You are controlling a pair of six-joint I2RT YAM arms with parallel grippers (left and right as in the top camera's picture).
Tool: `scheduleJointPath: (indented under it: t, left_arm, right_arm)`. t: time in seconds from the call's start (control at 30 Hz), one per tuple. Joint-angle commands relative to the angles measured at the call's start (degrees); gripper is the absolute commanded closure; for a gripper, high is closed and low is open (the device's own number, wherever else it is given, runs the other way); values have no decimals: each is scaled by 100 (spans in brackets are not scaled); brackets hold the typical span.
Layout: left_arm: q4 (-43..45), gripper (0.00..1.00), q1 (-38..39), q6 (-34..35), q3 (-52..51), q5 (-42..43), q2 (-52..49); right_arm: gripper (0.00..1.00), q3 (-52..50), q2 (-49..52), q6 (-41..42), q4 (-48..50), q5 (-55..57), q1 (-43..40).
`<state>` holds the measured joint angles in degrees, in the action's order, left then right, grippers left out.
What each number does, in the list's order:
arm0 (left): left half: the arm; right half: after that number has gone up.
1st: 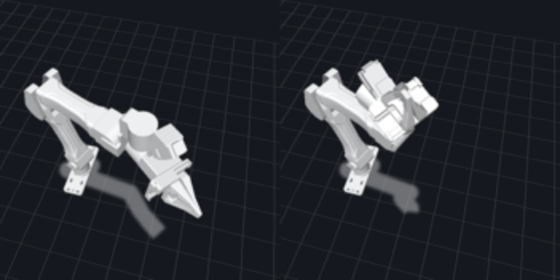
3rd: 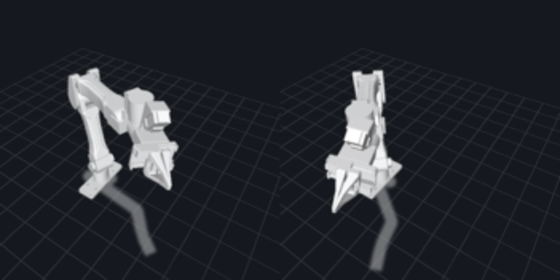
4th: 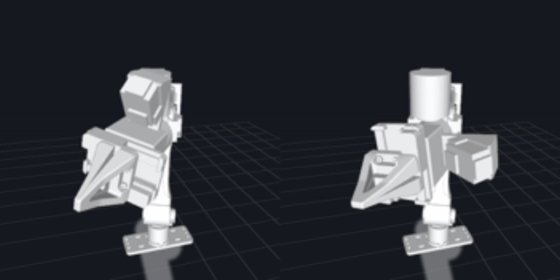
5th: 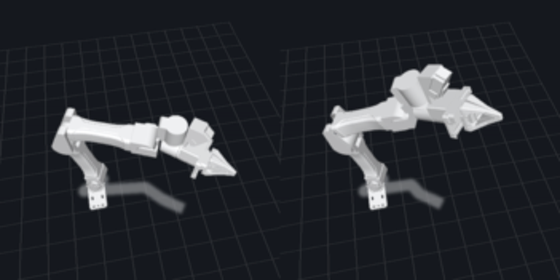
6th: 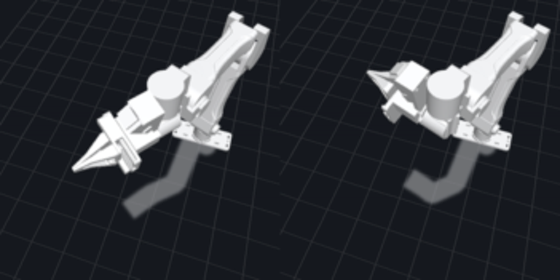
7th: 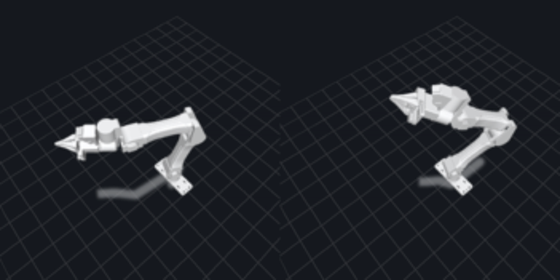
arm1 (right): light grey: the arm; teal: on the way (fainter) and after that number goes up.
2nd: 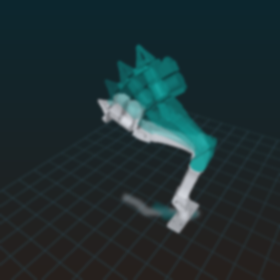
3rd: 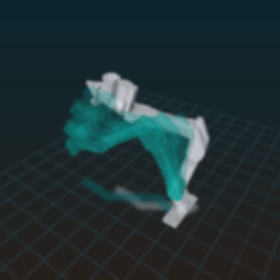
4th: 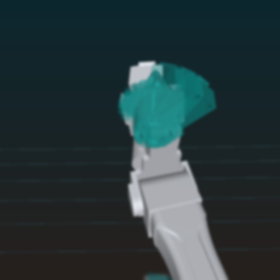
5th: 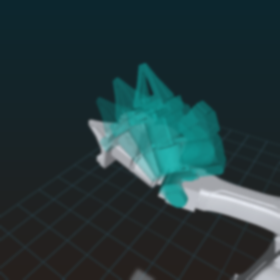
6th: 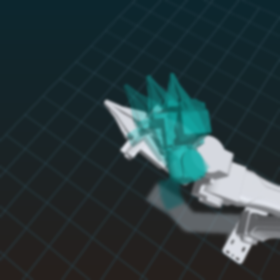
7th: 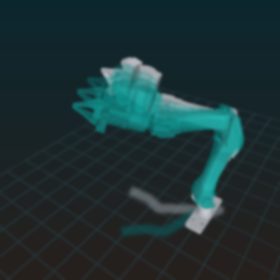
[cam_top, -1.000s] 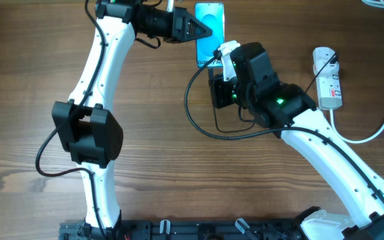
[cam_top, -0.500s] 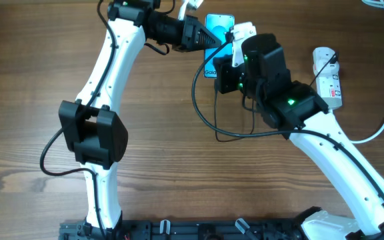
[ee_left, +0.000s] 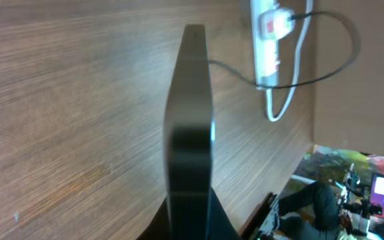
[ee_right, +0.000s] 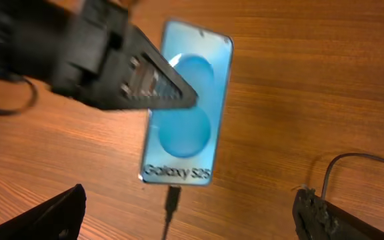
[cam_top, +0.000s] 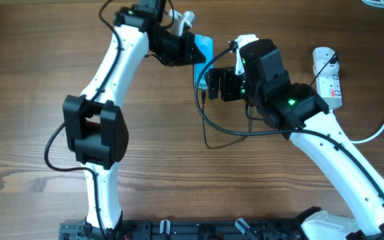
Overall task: Plug charger to phone and switch on socket
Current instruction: 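Tilt the phone down toward the table with the left gripper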
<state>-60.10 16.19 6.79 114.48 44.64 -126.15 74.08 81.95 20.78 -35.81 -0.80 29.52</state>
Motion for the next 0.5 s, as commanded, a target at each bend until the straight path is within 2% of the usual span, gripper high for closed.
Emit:
scheduleJointPath:
  t: [0.0,0.23,0.37,0.47]
  left_arm:
    - [262,96,55,271,-448,-42,39]
    - [481,96,232,269,-1176,-199,35]
    - [570,96,424,269,-1366,-728,33]
    - [728,96,444,269,-1443,-787,13]
  right_arm:
    - [0,107,-118,72,-74,74,4]
    - [0,107,-116,345,-136,70,4]
    - [0,107,-116,393,-144,70,4]
    - [0,107,-116,533,-192,33,4]
